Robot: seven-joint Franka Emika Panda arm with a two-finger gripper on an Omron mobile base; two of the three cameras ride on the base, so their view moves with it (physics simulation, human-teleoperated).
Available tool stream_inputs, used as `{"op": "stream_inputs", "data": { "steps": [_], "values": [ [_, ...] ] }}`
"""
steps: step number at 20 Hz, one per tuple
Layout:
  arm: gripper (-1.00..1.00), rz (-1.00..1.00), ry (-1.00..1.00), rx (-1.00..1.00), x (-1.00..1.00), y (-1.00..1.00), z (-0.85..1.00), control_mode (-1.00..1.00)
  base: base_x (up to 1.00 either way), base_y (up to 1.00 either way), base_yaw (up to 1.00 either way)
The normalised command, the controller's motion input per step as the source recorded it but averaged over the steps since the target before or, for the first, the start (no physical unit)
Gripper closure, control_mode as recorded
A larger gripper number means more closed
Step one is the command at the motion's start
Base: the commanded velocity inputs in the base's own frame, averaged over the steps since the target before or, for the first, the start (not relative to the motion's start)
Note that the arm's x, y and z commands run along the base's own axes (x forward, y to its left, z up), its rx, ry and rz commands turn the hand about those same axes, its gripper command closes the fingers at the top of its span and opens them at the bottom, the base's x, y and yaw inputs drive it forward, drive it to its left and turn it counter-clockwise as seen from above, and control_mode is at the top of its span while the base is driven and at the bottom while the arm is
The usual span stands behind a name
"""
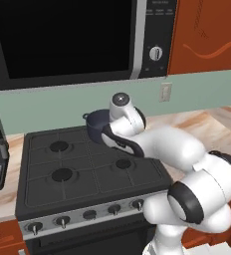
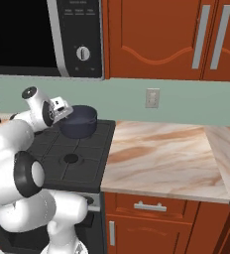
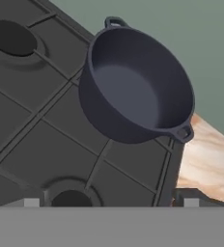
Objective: Move the pot and pan from the stove into the sink.
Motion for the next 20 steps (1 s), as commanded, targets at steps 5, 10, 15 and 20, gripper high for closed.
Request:
{"op": "stream_inputs", "data": {
  "steps": [5, 10, 15, 20],
  "values": [
    [-1.0, 0.02, 0.03, -0.01, 0.36, 0.0, -0.24, -1.0, 0.0, 0.0, 0.0],
    [-1.0, 0.02, 0.03, 0.0, 0.38, 0.0, -0.21, -1.0, 0.0, 0.0, 0.0],
    [-1.0, 0.02, 0.01, 0.0, 0.38, 0.0, -0.18, -1.0, 0.0, 0.0, 0.0],
    [-1.0, 0.03, 0.01, -0.02, 0.28, 0.0, -0.24, -1.0, 0.0, 0.0, 0.0]
  ]
}}
